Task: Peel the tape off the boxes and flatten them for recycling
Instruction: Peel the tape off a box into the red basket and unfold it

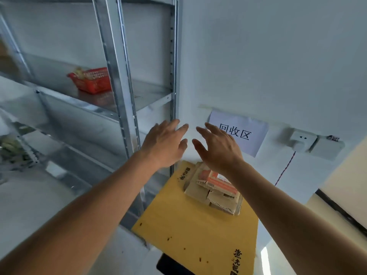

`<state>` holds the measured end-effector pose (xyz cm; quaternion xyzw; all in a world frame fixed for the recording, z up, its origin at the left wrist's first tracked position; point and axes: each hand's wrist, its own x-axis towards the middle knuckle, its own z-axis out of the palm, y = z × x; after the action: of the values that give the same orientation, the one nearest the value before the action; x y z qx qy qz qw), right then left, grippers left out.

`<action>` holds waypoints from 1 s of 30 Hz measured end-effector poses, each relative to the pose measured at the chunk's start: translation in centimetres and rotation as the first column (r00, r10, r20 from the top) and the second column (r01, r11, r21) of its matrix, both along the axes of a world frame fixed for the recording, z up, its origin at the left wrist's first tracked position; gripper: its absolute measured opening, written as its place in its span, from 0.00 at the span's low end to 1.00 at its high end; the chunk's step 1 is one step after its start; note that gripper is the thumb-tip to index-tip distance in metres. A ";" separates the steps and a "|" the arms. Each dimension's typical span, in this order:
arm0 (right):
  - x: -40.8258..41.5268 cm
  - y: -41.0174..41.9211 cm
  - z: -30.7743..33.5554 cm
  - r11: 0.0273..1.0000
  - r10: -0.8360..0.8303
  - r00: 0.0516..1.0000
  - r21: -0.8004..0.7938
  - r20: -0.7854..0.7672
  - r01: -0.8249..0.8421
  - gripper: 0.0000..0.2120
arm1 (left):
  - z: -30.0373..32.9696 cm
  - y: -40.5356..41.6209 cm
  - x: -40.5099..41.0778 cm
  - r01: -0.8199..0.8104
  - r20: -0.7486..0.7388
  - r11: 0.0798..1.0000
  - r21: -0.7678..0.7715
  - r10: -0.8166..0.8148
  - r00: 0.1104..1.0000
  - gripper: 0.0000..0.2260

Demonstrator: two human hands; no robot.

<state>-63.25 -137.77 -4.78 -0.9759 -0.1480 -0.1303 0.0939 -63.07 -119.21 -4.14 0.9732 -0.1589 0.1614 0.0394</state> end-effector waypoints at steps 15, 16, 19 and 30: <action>-1.5 23.1 9.5 0.952 0.293 0.945 0.043 0.149 -0.302 0.25 | 9.1 23.9 -6.4 -0.222 0.148 0.975 -0.014 0.221 0.964 0.24; -1.6 25.1 9.9 0.945 0.312 0.936 0.051 0.164 -0.324 0.23 | 9.5 25.8 -6.6 -0.232 0.152 0.973 -0.009 0.231 0.961 0.24; -1.9 30.9 11.1 0.919 0.364 0.912 0.083 0.190 -0.385 0.19 | 10.3 31.2 -7.2 -0.268 0.165 0.963 0.000 0.264 0.950 0.23; 1.5 49.4 11.9 0.884 0.437 0.890 0.120 0.131 -0.451 0.25 | 10.9 48.7 -6.8 -0.374 0.125 0.928 0.003 0.370 0.920 0.25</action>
<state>-61.73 -88.39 7.09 -0.8985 -0.3621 -0.1648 0.1855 -69.88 -70.55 6.76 0.9744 0.0245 0.2230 -0.0147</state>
